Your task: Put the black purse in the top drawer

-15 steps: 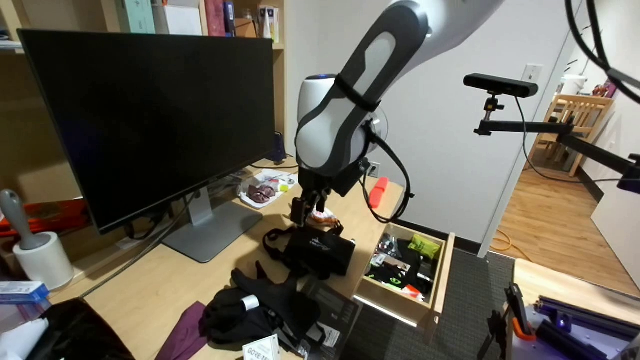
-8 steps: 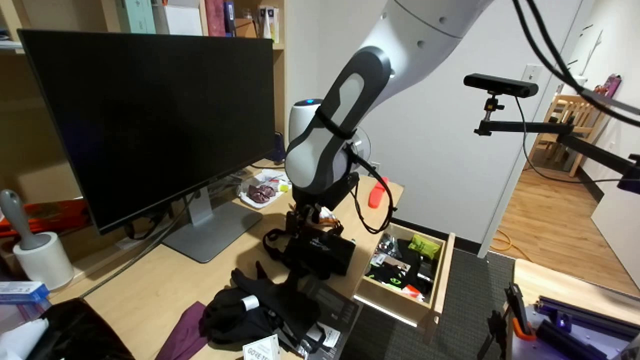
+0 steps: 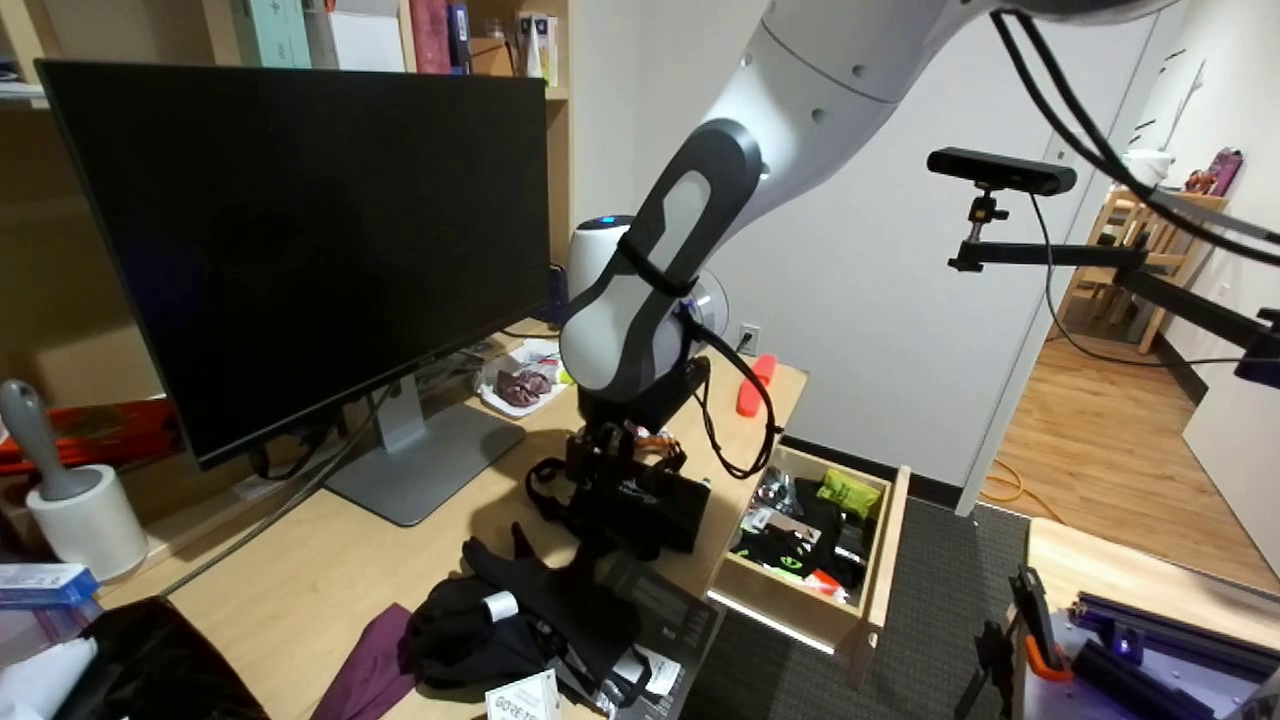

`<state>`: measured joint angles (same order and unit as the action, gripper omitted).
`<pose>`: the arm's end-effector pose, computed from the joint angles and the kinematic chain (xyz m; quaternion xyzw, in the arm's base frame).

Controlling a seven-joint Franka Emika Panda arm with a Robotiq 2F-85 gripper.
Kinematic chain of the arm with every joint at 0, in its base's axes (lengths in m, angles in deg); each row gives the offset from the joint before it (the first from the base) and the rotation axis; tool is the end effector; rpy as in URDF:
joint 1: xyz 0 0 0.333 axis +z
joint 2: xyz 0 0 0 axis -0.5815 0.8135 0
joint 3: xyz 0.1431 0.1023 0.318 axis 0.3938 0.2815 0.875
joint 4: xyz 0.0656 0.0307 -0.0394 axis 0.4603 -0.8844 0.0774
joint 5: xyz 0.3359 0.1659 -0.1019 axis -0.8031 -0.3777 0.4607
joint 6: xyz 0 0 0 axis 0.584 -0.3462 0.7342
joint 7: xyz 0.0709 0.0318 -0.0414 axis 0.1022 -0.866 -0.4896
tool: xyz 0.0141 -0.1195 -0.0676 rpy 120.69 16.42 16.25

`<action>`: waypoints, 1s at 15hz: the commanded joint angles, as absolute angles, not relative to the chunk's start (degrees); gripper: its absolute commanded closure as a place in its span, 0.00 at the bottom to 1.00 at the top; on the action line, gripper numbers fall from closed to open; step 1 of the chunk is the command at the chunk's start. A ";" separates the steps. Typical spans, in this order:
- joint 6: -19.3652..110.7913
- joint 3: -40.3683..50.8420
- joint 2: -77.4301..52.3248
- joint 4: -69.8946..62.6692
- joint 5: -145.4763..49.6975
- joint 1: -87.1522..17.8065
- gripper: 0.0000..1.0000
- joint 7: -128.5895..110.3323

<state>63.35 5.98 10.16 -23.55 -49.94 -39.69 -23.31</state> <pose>0.6313 -0.0803 0.1324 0.9992 0.0326 0.0032 0.0220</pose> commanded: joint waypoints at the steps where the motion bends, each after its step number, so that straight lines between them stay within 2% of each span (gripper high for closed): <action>1: 61.38 7.61 9.03 -24.33 -49.74 -40.46 0.00 -22.98; 7: 59.03 8.39 7.86 -24.90 -50.23 -40.69 0.00 -22.90; 8: 58.56 8.37 7.80 -24.81 -50.32 -40.71 0.25 -22.80; 10: 57.69 8.21 7.70 -24.62 -50.37 -40.70 0.32 -22.53; 15: 56.11 8.20 7.09 -24.61 -50.51 -40.94 0.67 -22.57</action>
